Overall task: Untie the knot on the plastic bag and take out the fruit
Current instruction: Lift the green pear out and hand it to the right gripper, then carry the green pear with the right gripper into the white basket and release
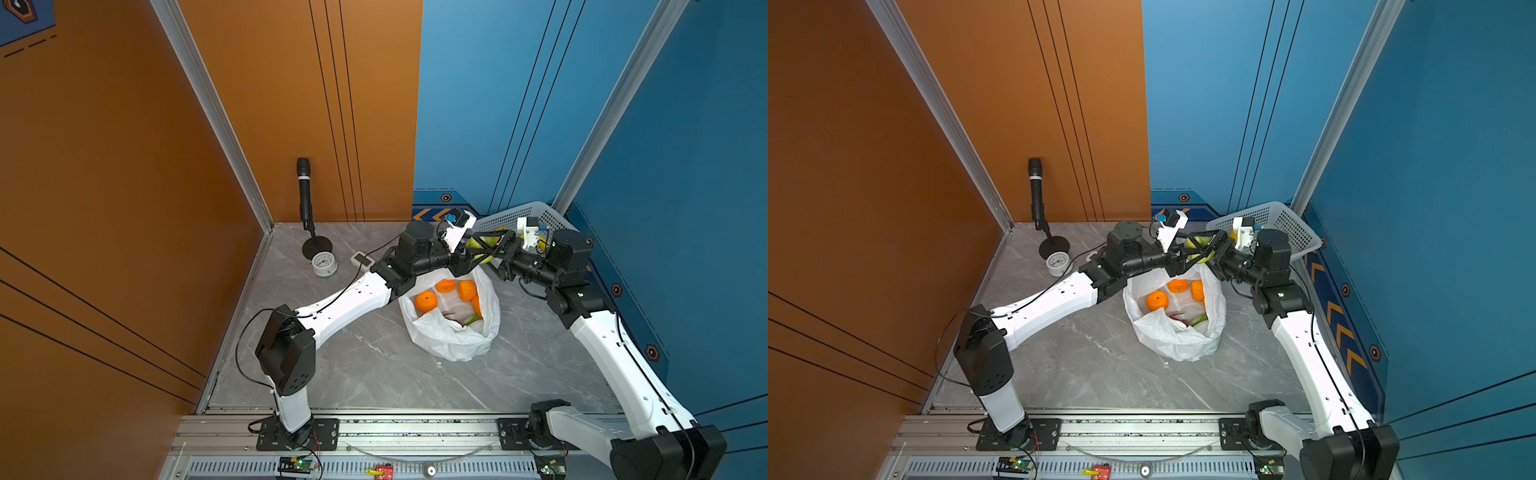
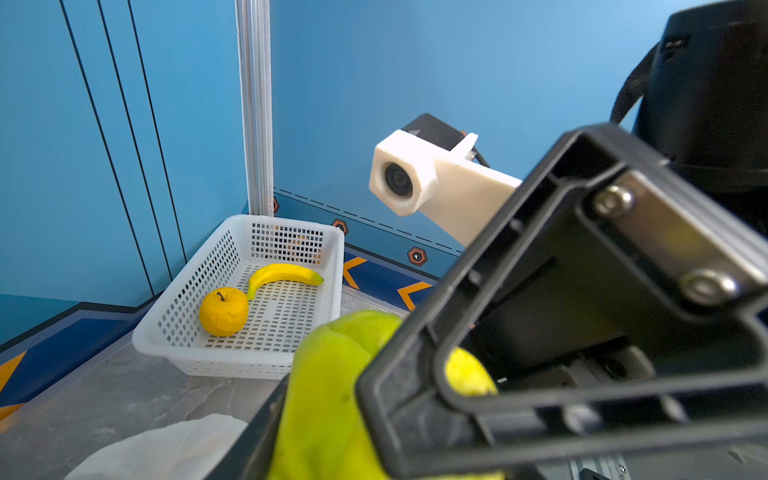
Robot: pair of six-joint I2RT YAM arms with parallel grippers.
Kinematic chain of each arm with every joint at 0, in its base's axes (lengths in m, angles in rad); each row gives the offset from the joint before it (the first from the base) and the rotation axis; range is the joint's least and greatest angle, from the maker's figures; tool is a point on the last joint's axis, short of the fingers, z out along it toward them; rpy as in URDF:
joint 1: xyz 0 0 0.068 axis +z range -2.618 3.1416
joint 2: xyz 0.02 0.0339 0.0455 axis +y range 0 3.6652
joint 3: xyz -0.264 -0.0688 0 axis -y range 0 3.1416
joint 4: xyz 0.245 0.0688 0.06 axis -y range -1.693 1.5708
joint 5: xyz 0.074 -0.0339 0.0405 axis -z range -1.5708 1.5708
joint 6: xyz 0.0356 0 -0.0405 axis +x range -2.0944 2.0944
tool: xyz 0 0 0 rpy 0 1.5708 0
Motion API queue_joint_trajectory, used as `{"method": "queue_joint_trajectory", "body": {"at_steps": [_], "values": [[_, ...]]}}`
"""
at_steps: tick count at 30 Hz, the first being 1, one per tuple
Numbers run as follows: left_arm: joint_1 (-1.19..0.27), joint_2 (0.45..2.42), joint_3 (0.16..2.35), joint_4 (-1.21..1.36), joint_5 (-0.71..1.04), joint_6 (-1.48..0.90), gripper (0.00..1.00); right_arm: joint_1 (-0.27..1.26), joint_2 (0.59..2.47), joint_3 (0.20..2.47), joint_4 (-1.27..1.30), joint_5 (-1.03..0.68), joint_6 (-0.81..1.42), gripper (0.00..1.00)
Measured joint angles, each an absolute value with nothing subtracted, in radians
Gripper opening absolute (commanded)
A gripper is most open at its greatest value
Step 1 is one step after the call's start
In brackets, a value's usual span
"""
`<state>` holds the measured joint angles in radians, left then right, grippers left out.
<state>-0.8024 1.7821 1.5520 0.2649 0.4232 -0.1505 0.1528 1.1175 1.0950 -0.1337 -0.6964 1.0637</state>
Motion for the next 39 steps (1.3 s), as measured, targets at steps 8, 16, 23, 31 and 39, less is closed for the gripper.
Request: {"method": "queue_joint_trajectory", "body": {"at_steps": [8, 16, 23, 31, 39], "values": [[-0.813, 1.779, 1.556, 0.236, 0.401, -0.12, 0.85, 0.144, 1.121, 1.111, -0.134, -0.677, 1.068, 0.84], [-0.809, 1.693, 1.537, 0.146, 0.337, -0.065, 0.91, 0.041, 1.206, 1.2, -0.128, -0.635, 1.062, 0.84], [-0.806, 1.611, 1.514, 0.084, 0.297, -0.014, 0.93, -0.057, 1.41, 1.378, -0.202, -0.516, 0.957, 0.83], [-0.812, 1.594, 1.504, -0.018, 0.275, 0.056, 0.96, -0.136, 1.689, 1.621, -0.302, -0.429, 0.833, 0.82], [-0.846, 1.589, 1.504, -0.117, 0.259, 0.125, 0.98, -0.152, 1.945, 1.859, -0.436, -0.379, 0.801, 0.83]]}}
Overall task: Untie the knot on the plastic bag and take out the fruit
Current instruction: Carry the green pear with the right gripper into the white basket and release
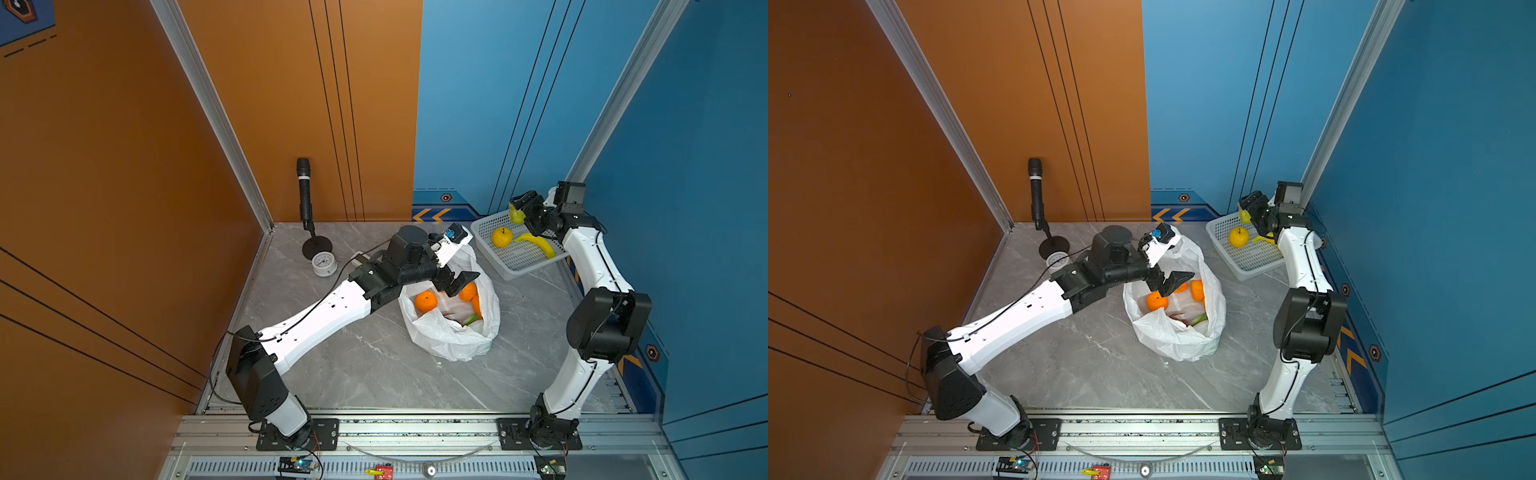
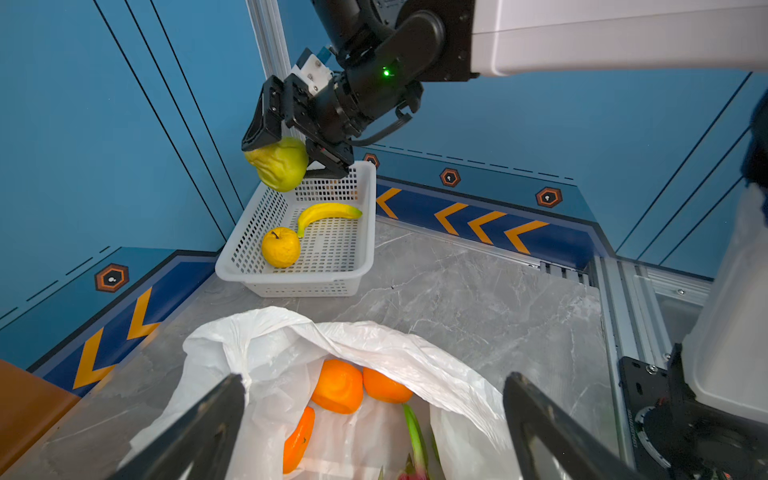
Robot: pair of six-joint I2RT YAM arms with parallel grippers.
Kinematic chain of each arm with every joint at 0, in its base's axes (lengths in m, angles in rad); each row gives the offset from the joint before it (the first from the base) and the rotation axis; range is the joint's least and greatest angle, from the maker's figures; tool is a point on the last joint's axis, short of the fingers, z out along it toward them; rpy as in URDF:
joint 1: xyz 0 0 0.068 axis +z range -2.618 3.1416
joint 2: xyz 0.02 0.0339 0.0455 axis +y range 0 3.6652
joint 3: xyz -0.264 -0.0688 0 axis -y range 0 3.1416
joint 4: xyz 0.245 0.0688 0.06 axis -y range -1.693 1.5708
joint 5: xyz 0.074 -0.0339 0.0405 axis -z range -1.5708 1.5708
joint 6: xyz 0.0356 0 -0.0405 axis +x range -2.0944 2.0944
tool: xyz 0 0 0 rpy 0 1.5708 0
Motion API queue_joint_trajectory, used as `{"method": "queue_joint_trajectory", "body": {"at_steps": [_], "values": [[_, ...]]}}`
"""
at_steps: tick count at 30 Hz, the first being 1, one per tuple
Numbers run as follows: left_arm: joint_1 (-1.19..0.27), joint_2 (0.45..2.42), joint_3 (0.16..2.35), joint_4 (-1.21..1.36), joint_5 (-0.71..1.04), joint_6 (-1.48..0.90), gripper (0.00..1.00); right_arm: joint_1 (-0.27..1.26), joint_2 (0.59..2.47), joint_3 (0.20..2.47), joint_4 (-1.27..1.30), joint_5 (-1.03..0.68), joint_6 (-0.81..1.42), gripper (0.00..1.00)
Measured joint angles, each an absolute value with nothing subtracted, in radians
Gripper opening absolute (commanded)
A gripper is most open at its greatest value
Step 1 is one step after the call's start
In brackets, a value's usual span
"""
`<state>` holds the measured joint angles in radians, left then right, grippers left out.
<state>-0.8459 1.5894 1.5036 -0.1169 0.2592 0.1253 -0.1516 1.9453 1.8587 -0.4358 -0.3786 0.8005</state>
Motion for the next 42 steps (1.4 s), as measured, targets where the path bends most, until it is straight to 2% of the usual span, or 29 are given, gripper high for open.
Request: {"method": "queue_joint_trajectory", "body": {"at_steps": [20, 28, 32, 42], "values": [[-0.873, 1.589, 1.51, -0.3, 0.186, 0.268, 0.99, -0.149, 2.35, 2.176, -0.792, -0.18, 0.775, 0.84], [-0.878, 1.589, 1.514, -0.313, 0.165, 0.292, 0.98, -0.138, 2.413, 2.196, -0.844, -0.159, 0.754, 0.91], [-0.887, 1.589, 1.515, -0.319, 0.159, 0.294, 0.98, -0.136, 2.422, 2.202, -0.86, -0.161, 0.739, 0.99], [-0.906, 1.592, 1.533, -0.326, 0.113, 0.3, 0.98, -0.138, 2.406, 2.211, -0.879, -0.197, 0.704, 1.0]]}}
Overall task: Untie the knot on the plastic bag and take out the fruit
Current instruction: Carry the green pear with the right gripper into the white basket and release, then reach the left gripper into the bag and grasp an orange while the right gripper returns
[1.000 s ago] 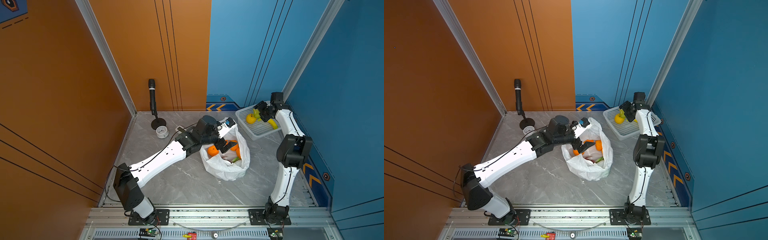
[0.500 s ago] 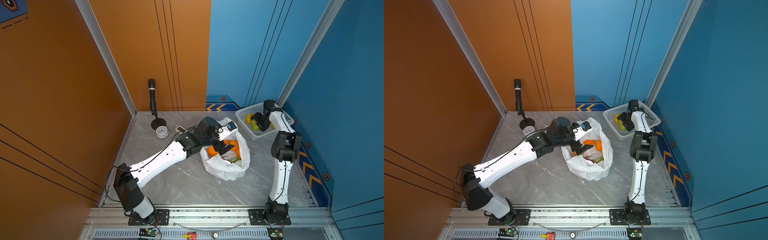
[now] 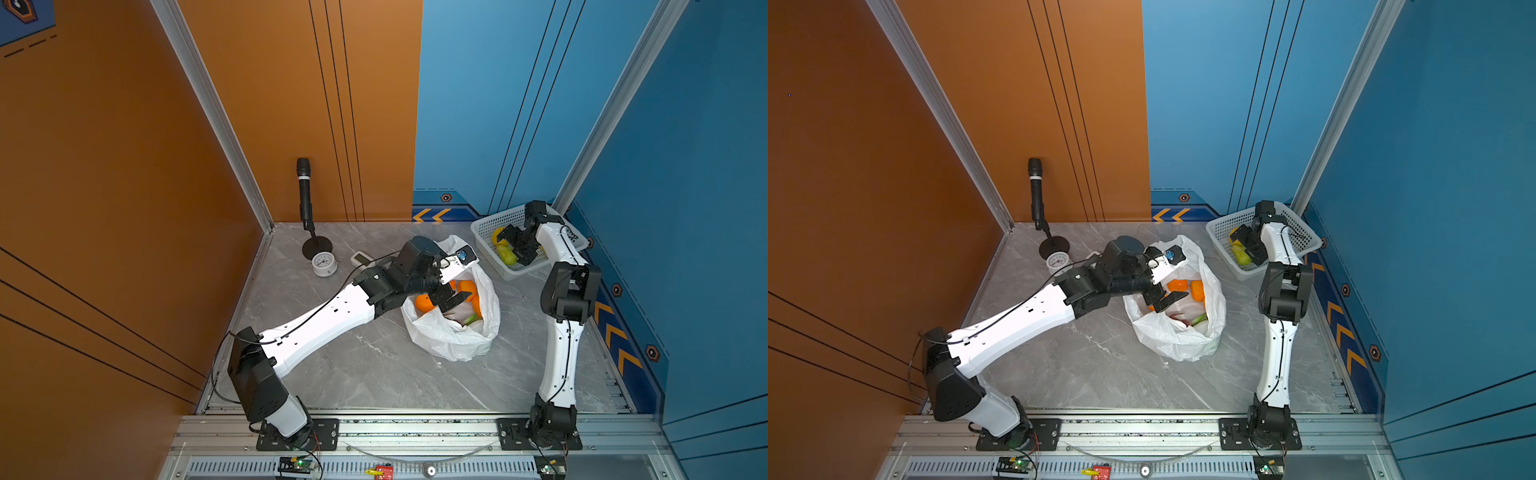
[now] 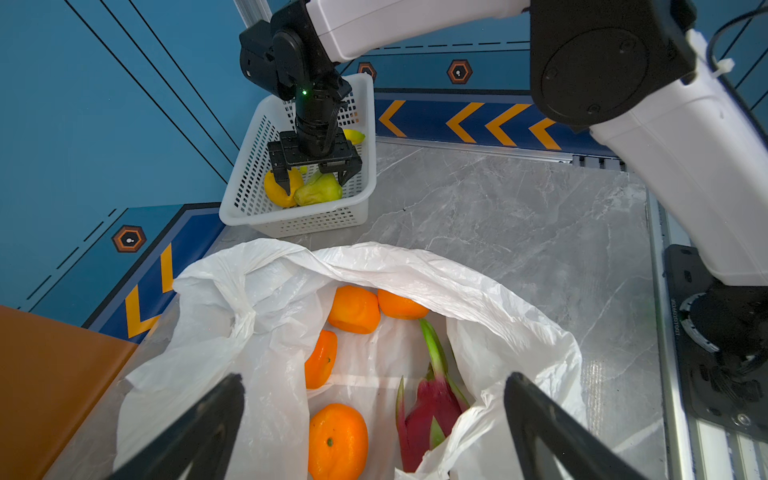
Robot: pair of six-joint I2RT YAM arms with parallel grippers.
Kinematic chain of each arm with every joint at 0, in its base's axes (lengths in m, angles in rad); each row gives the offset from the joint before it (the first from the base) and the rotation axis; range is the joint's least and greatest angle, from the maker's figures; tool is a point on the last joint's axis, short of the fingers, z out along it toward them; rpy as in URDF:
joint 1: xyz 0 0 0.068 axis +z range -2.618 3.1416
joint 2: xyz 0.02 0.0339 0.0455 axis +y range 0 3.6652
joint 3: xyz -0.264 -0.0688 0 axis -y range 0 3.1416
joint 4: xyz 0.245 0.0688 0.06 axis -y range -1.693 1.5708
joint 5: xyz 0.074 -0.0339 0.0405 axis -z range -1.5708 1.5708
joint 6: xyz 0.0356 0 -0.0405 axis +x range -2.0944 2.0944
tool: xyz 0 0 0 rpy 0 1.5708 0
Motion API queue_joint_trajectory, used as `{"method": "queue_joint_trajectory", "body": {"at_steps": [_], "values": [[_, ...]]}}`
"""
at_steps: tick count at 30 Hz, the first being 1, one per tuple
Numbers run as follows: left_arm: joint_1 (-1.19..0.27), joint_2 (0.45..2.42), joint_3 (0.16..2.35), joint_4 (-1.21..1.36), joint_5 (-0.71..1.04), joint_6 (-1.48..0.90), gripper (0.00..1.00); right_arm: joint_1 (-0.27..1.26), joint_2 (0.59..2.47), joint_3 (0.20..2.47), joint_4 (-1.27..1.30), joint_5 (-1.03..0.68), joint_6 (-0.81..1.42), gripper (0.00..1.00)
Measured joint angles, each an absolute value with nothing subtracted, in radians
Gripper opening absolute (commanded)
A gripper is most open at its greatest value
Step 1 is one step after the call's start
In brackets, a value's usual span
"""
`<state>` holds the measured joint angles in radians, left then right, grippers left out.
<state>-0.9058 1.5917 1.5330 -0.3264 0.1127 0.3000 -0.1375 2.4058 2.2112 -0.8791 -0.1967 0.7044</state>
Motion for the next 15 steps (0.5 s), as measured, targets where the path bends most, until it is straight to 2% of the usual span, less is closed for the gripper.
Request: {"method": "queue_joint_trajectory", "body": {"at_steps": [4, 15], "values": [[-0.915, 1.606, 1.547, -0.322, 0.075, 0.299, 1.0, -0.139, 2.33, 2.186, -0.888, -0.205, 0.676, 1.0], [-0.923, 1.714, 1.579, -0.322, -0.001, 0.204, 0.88, -0.179, 1.893, 1.973, -0.896, -0.233, 0.589, 1.0]]}}
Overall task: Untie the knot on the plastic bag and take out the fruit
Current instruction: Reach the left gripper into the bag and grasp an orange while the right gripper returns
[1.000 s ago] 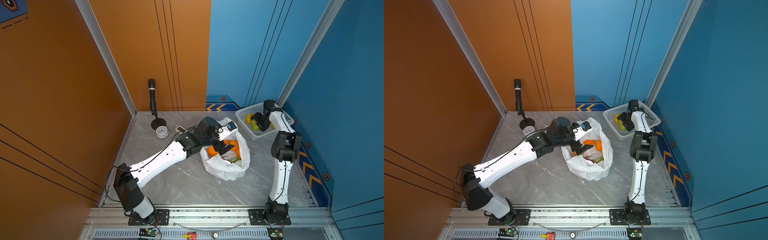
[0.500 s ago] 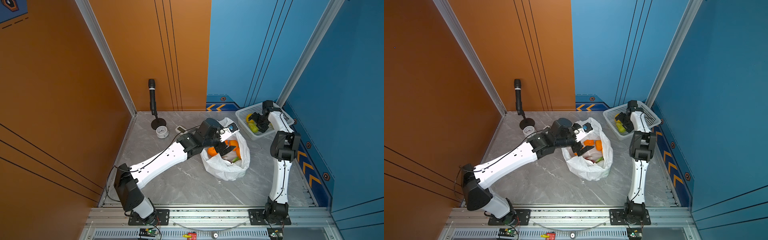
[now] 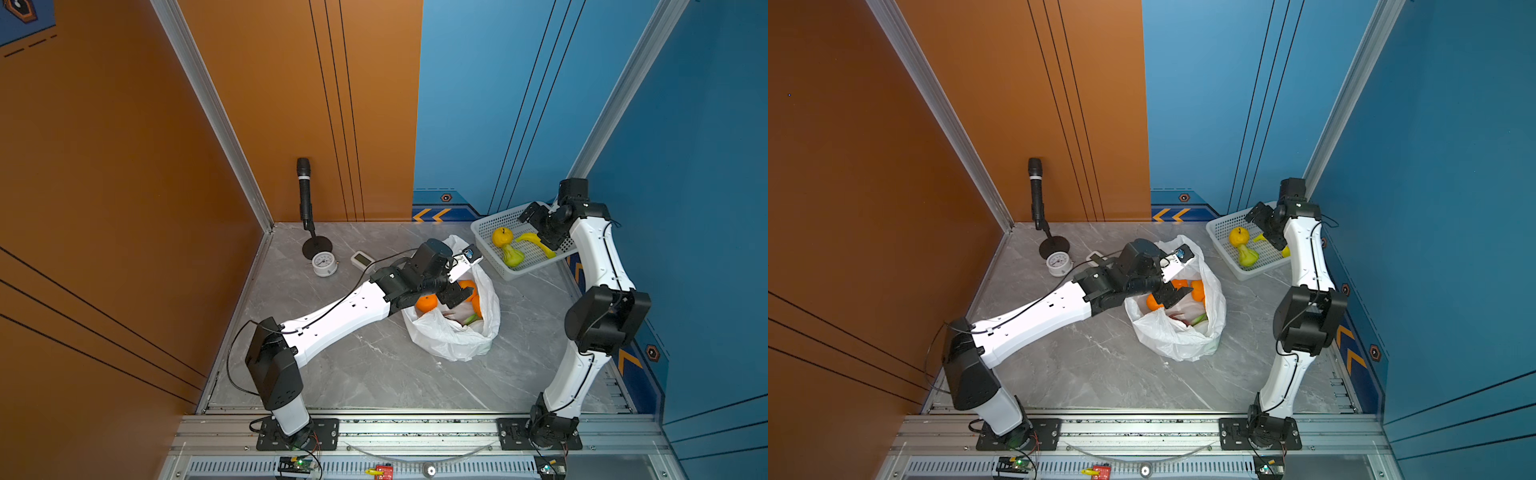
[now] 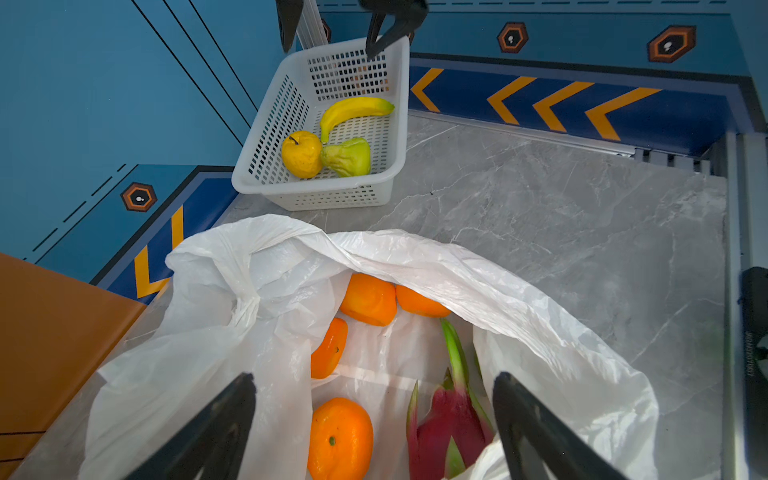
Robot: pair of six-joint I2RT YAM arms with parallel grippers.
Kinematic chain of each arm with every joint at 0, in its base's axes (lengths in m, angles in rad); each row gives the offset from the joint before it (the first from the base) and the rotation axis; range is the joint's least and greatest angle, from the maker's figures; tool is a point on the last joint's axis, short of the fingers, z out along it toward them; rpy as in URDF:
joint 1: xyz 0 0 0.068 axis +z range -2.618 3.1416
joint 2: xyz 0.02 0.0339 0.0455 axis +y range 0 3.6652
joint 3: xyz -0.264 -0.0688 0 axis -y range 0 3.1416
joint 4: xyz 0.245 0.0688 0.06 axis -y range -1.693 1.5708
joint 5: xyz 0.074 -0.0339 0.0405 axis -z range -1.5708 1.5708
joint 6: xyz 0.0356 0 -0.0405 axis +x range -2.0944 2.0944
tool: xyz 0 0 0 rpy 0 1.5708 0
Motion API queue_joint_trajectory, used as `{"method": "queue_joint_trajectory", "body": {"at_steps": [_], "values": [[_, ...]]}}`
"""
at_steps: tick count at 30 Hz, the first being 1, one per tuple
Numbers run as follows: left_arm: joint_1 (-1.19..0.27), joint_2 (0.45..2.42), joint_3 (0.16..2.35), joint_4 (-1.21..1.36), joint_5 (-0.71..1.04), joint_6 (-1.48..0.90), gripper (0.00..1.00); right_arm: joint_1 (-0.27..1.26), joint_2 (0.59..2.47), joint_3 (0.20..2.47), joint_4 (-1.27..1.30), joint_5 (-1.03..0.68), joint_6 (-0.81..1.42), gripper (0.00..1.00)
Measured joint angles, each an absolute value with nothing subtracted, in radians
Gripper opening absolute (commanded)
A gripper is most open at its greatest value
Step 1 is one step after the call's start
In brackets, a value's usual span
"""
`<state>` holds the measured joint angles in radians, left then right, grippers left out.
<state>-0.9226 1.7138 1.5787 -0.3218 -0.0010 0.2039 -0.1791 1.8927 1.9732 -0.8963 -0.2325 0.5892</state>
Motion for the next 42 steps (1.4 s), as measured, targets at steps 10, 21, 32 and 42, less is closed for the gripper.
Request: {"method": "queue_joint_trajectory", "body": {"at_steps": [10, 21, 32, 42], "values": [[-0.897, 1.864, 1.666, -0.361, -0.033, -0.068, 0.64, -0.175, 1.494, 1.57, -0.868, -0.285, 0.602, 1.0], [-0.863, 2.094, 1.882, -0.519, -0.074, -0.548, 0.6, -0.072, 1.138, 1.208, -0.802, -0.284, 0.714, 1.0], [-0.863, 2.299, 2.04, -0.539, -0.016, -0.884, 0.67, -0.071, 1.11, 1.185, -0.815, -0.276, 0.723, 1.0], [-0.854, 2.456, 2.182, -0.518, 0.064, -1.017, 0.8, -0.071, 1.095, 1.184, -0.83, -0.266, 0.719, 1.0]]}}
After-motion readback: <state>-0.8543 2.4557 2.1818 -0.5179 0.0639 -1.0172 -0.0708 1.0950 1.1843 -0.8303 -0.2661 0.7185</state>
